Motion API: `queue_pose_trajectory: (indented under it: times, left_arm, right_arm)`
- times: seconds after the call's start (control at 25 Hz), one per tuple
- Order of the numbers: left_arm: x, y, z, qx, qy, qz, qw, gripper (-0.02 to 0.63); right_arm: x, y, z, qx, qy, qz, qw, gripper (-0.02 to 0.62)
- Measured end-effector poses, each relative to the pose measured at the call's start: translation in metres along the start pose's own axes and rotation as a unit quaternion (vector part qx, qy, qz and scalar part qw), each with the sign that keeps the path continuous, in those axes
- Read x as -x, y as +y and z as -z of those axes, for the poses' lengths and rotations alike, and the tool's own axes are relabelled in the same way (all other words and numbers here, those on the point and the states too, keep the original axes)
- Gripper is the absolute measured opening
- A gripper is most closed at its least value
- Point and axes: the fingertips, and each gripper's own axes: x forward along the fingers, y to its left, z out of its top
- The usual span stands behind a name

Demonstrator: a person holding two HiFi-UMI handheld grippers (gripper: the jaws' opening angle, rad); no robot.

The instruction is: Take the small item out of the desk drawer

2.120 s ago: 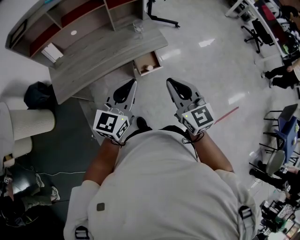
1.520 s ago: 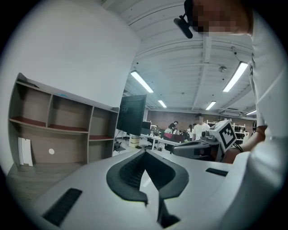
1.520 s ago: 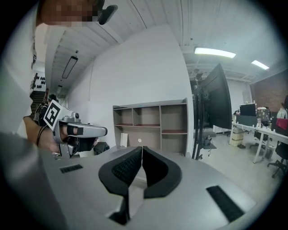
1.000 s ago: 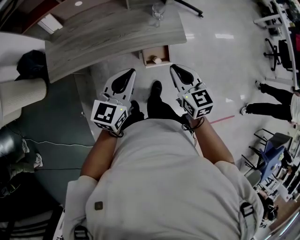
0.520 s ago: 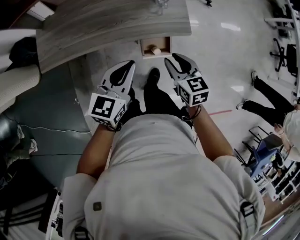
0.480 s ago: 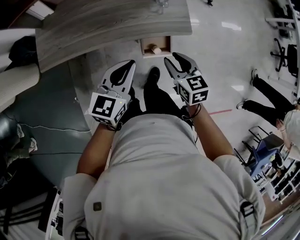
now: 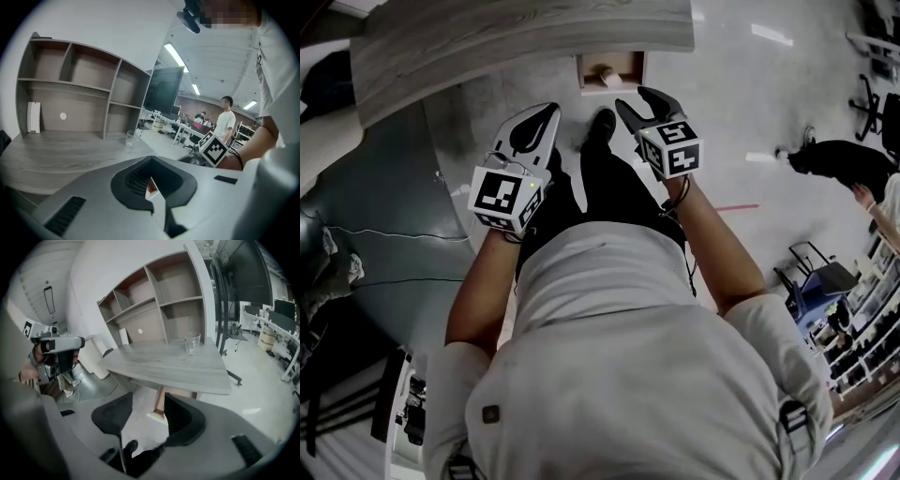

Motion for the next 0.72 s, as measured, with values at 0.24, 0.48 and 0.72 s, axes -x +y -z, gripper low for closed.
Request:
queue_pose_trajectory:
  times: [0.24, 0.48, 0.72]
  left_arm:
    - [-0.028, 0.015, 0.026, 0.013, 0.019, -0.001, 0.9997, 0.012]
    - [-0.051, 0.025, 0.042, 0.014, 0.036, 0.0, 0.9992, 0.012]
    - [-0.082, 0.037, 0.074, 0.024, 0.062, 0.005, 0.9978, 0.012]
  right_arm:
    - [-0.043, -0.021, 0.031, -0.009, 0.04, 0.0, 0.999, 0.235]
    - [-0.078, -0.035, 0.05, -0.021, 0.067, 0.006, 0.998, 0.238]
    - [-0.119, -0.056, 0.086, -0.033, 0.11, 0.007, 0.993, 0.243]
